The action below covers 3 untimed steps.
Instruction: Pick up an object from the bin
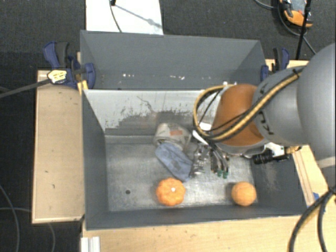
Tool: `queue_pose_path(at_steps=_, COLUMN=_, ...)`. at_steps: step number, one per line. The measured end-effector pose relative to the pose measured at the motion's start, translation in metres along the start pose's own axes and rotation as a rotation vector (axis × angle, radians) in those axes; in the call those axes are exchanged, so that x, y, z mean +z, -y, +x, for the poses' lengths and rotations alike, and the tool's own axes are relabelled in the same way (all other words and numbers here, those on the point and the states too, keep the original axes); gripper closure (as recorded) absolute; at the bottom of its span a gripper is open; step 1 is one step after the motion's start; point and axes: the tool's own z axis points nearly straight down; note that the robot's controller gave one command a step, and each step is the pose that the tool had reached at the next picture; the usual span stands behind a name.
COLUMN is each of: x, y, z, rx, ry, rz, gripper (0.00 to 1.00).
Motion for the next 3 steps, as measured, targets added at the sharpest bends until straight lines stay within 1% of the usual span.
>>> queue_pose_path(at_steps=3, x=-0.0058, y=0.0, z=0.0005, rx=-0.002, ry=0.001, rz=0.0, gripper=1.0)
